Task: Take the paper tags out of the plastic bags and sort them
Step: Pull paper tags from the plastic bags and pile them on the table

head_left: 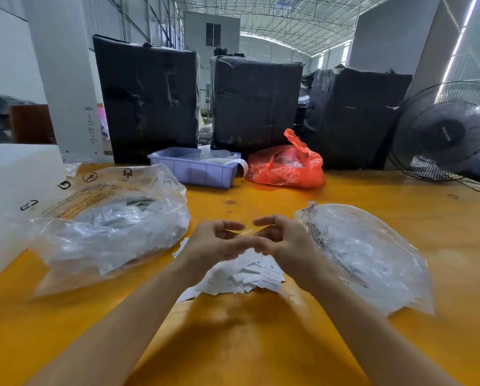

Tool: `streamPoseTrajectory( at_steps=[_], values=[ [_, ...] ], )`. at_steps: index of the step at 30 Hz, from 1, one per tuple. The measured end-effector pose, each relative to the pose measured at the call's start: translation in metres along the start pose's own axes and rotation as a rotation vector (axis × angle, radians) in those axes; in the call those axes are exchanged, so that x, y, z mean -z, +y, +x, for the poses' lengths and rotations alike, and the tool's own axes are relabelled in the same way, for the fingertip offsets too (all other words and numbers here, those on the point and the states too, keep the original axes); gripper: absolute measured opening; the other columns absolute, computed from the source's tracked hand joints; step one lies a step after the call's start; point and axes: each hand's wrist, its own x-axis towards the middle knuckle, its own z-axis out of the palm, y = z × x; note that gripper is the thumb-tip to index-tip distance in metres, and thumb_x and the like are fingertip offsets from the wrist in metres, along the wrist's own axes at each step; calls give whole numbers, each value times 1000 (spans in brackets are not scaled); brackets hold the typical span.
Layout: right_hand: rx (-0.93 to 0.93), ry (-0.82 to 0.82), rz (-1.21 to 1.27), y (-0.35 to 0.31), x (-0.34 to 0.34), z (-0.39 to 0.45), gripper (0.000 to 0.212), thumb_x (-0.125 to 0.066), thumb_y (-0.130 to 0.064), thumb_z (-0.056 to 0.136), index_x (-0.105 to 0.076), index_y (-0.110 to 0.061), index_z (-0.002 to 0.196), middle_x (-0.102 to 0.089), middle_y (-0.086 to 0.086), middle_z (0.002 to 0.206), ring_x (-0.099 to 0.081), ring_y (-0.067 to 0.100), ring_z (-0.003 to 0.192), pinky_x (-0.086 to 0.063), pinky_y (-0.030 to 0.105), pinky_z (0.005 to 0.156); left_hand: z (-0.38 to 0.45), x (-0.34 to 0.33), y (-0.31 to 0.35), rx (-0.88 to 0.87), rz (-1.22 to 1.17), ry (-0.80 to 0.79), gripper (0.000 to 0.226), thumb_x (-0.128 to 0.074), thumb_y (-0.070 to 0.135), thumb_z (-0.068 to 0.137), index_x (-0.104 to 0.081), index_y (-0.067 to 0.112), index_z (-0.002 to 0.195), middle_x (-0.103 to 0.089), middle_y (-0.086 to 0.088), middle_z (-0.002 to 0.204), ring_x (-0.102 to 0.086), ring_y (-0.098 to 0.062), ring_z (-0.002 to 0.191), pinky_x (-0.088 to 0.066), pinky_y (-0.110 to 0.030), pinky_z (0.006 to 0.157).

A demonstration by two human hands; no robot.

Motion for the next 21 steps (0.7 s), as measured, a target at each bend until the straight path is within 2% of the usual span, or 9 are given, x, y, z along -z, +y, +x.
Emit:
streamPoseTrajectory(
  at_steps=[3, 5, 8, 10, 12, 13, 16, 19, 21],
  values=[
    [53, 100, -68, 1, -5, 1, 18, -62, -4, 88, -59, -9, 104, -71, 7, 80, -66, 12, 65, -55, 24, 62, 4, 5, 0, -37, 26, 94, 16, -78, 4, 69, -69, 9, 82, -69, 1, 68, -63, -8, 59, -53, -17, 58],
    [35, 142, -333, 5, 0, 5, 16, -64, -9, 87, -62, -10, 103, -69, 7, 88, -66, 17, 76, -56, 32, 72, 7, 11, -3, -21, -57, 192, 11, -76, 0, 72, -68, 5, 79, -66, -1, 61, -60, -8, 50, -50, -16, 50],
    [-136, -54, -693, 11, 17, 10, 37, -79, -27, 74, -63, -11, 104, -64, 4, 96, -59, 16, 84, -49, 28, 76, 9, 17, -7, 24, -143, 277, 14, -75, -3, 73, -64, 4, 80, -66, -6, 67, -63, -12, 54, -49, -17, 47],
    [-279, -216, -771, 12, 24, 11, 60, -86, -37, 61, -61, -14, 110, -61, 1, 100, -58, 17, 93, -49, 29, 81, 10, 18, -9, 37, -172, 279, 17, -74, -4, 72, -62, 4, 81, -68, -9, 73, -67, -15, 58, -51, -18, 50],
    [-330, -303, -808, 13, 26, 10, 72, -89, -41, 55, -60, -15, 116, -60, 1, 109, -57, 18, 101, -48, 30, 86, 11, 17, -10, 37, -205, 267, 18, -73, -5, 73, -61, 4, 83, -70, -11, 76, -69, -15, 58, -53, -19, 51],
    [-328, -305, -806, 14, 26, 10, 73, -89, -40, 54, -60, -16, 117, -60, 0, 109, -56, 18, 101, -47, 29, 85, 11, 15, -11, 37, -214, 260, 18, -71, -6, 74, -60, 5, 84, -71, -11, 77, -69, -16, 59, -53, -20, 52],
    [-293, -225, -749, 16, 22, 10, 61, -91, -32, 55, -59, -23, 106, -58, -7, 92, -58, 14, 90, -47, 26, 73, 11, 12, -11, 44, -221, 237, 23, -67, -12, 76, -60, 4, 90, -72, -12, 76, -69, -19, 61, -54, -23, 55],
    [-273, -139, -607, 16, 20, 11, 45, -90, -19, 58, -55, -22, 87, -61, -3, 85, -63, 16, 80, -50, 26, 60, 9, 9, -11, 46, -196, 208, 27, -65, -16, 76, -60, 3, 93, -72, -12, 75, -69, -20, 60, -55, -23, 53],
    [-273, -90, -526, 15, 20, 11, 40, -88, -14, 61, -55, -20, 84, -62, 2, 82, -63, 14, 72, -48, 22, 50, 8, 8, -11, 45, -179, 198, 26, -64, -16, 76, -60, 4, 92, -72, -10, 73, -69, -18, 58, -55, -22, 53]
  ],
)
